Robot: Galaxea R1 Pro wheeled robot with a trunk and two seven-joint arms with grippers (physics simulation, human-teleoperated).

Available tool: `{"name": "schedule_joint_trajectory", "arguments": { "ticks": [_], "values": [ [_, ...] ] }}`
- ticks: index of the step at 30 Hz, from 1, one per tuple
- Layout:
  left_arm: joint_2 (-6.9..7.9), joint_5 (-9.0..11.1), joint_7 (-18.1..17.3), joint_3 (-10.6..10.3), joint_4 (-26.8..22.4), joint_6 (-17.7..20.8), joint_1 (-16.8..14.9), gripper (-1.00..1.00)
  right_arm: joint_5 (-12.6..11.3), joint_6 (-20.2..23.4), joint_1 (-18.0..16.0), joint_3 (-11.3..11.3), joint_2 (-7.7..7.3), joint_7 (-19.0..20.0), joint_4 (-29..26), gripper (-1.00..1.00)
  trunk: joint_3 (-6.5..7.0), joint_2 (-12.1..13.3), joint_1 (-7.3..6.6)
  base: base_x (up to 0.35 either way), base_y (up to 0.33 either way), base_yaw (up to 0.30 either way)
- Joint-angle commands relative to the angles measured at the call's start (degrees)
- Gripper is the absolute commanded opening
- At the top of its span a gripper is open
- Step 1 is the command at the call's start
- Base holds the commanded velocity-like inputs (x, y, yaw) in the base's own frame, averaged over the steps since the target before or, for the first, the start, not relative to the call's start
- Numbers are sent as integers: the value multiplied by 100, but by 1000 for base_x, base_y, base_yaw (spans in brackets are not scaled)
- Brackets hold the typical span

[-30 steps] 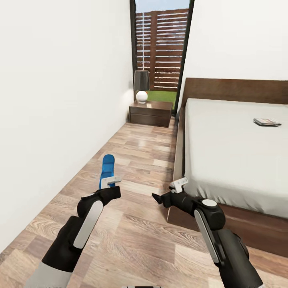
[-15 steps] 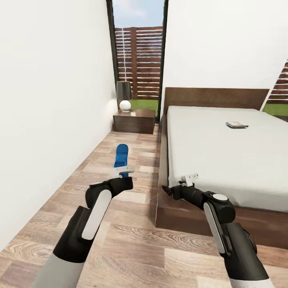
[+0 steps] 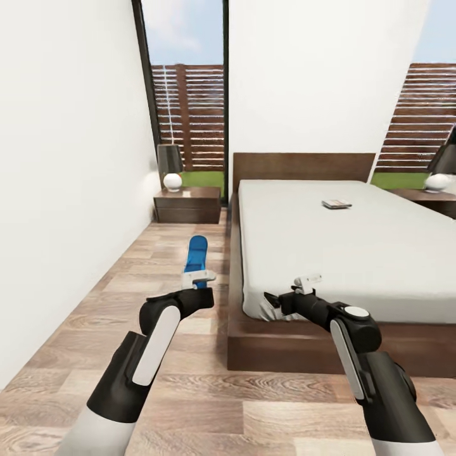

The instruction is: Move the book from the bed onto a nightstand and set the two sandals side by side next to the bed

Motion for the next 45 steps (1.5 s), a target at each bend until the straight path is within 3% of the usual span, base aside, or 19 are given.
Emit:
{"name": "schedule_joint_trajectory", "arguments": {
  "ticks": [1, 23, 26, 39, 45],
  "values": [
    [-1, 56, 55, -3, -3, 13, -3, -100, -1, 29, -7, 2, -13, 12, -4, 100, 17, -1, -3, 0, 0, -267],
    [-18, 57, 49, -16, 205, 5, -1, -100, -1, 24, -17, -44, -62, 20, -4, 100, 505, 29, -60, 0, 0, -267],
    [-17, 59, 49, -11, 312, 1, -6, -100, -1, 24, -22, -164, -62, 20, -4, 100, 558, 149, -126, 0, 0, -267],
    [-17, 75, 36, -3, 399, 12, -22, -100, -1, 24, -31, -204, -57, 21, -4, 100, 792, 671, -412, 0, 0, -267],
    [-15, 195, 26, -13, 401, 7, -21, -100, -1, 36, -52, -268, -55, 20, -4, 100, 792, 671, -412, 0, 0, -267]
  ]
}}
